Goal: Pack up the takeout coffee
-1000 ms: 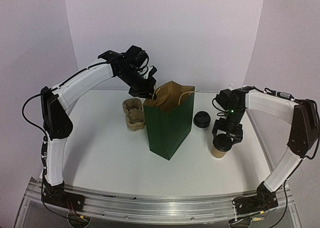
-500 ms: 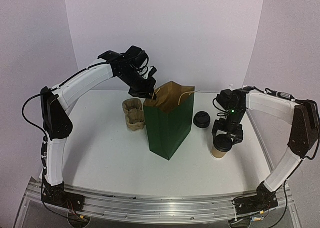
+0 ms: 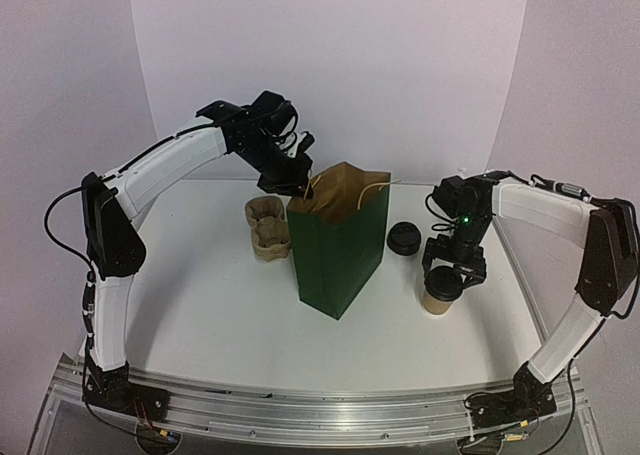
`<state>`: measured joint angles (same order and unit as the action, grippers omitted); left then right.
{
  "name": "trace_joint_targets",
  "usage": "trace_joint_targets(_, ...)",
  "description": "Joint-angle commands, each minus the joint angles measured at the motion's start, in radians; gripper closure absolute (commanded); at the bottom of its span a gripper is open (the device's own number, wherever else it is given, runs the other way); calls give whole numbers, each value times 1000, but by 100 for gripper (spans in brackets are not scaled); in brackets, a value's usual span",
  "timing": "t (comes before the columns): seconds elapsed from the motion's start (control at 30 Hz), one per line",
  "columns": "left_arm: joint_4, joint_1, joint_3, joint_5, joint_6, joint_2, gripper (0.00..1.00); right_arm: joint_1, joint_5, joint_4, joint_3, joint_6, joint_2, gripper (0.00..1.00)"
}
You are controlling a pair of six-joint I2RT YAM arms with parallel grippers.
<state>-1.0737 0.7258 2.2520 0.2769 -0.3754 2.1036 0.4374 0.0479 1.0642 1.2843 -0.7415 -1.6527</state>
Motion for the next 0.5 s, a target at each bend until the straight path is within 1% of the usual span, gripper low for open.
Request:
trace_joint_targets(0.0, 5, 3, 46, -7, 21, 21, 100, -1, -3, 24, 57, 25, 17, 6)
trace_joint_targets(0.13, 0, 3, 63, -5, 22, 31, 100, 0, -1, 32, 55, 27, 4, 7)
trace_joint_targets(0.33, -1, 3, 66, -6, 21, 32, 100, -1, 5, 35, 42, 27, 1, 12)
trace_joint_targets(0.47, -2, 3, 70, -4, 22, 35, 100, -1, -3, 36, 28, 30, -4, 13)
